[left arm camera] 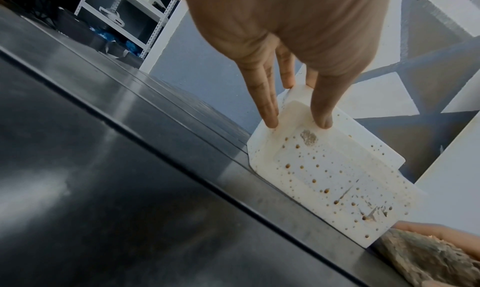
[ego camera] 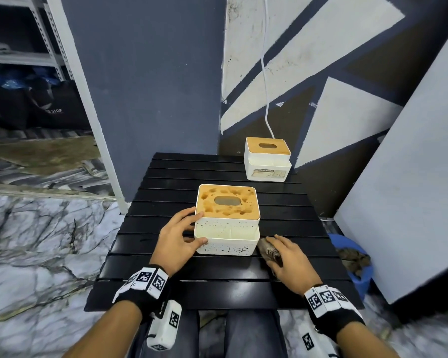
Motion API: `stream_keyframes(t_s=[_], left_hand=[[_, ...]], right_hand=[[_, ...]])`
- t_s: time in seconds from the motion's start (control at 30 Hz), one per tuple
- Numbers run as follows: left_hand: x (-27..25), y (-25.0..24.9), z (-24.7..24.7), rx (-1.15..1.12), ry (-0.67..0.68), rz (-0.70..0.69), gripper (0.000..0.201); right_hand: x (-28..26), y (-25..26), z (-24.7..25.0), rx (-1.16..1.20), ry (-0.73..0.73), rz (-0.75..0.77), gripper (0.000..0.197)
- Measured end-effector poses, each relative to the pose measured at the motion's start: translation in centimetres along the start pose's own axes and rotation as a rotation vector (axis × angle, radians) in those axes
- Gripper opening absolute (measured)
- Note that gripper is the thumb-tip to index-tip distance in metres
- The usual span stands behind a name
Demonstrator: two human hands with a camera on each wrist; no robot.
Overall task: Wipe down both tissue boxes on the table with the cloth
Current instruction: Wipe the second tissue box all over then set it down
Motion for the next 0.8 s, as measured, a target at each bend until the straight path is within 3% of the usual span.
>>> stream_keyframes(t_s=[0.1,0.3,0.4,0.57,0.67,0.8], left_hand=[[0.0,0.0,0.3,0.026,-0.009,0.011,0.062],[2.2,-0.6,2.0,0.069,-0.106,0.07,0.055],[4.7,-1.2,2.4,0.078,-0.127,0.188,0.057],[8.2,-2.4,1.3,-0.005,-0.124,0.335,0.066],[9.5,-2.6,0.0,-0.04,-0.119,0.385,0.07],[10.2,-2.1,-1.7,-0.046,-0.108,0.392,0.073]], right_hand=[[0.5,0.1,0.0,0.017,-0.049,0.034,0.054],[2.2,0.6,5.7,0.27,-0.262,-0.114,0.046],[2.8,3.2,9.8,0.32,-0.356,-0.021,0.042],[3.6,7.8,9.3,0.126,-0.254,0.156,0.049],[3.0,8.9,6.7,-0.028,-0.161,0.148,0.053],[2.6,9.2,5.8,-0.152,-0.194,0.103,0.055]])
Point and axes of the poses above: each hand's wrist, its own x-axis towards the middle knuckle, its own z-axis out of the back of the hand, y = z × x, the point moved 1 cm from there along x, towards the middle knuckle, and after that the axes turned 11 degrees about y, right-handed, at the moved point
